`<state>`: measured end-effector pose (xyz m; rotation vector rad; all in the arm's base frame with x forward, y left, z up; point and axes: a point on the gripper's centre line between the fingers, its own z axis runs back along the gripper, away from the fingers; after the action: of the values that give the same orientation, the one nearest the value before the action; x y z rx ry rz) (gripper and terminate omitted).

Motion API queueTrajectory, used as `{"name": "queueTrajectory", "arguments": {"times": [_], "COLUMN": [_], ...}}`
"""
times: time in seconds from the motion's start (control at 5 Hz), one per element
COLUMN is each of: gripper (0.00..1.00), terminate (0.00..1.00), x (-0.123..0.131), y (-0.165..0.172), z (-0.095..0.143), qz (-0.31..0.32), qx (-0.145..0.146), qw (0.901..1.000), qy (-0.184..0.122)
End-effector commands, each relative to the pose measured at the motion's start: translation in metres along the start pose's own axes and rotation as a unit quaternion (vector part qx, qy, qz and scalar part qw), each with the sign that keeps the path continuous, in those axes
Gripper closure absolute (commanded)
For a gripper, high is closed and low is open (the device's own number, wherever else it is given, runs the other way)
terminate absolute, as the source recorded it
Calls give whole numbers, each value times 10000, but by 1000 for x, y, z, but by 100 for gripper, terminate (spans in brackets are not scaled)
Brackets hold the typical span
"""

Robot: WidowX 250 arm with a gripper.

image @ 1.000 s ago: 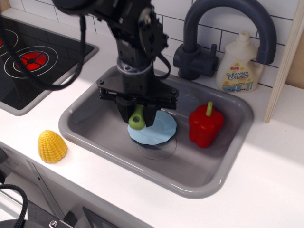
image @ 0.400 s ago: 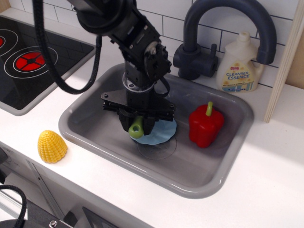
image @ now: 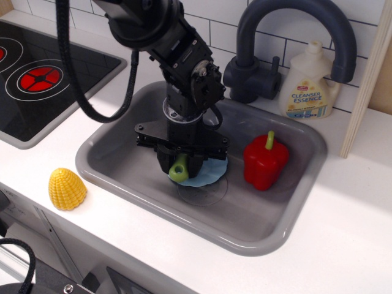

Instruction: Put spatula on plate sink

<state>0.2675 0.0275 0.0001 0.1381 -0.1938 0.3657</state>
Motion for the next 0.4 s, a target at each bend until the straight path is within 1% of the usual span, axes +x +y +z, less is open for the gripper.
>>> {"name": "queueTrajectory", "arguments": {"times": [0.0,0.2], "gripper": [0,0], "terminate": [0,0], "x": [18,24], "y": [4,6], "z": [36,56], "qz": [-3,89], "qx": [-58,-205], "qw": [9983,9979], "qy": [-585,-611]}}
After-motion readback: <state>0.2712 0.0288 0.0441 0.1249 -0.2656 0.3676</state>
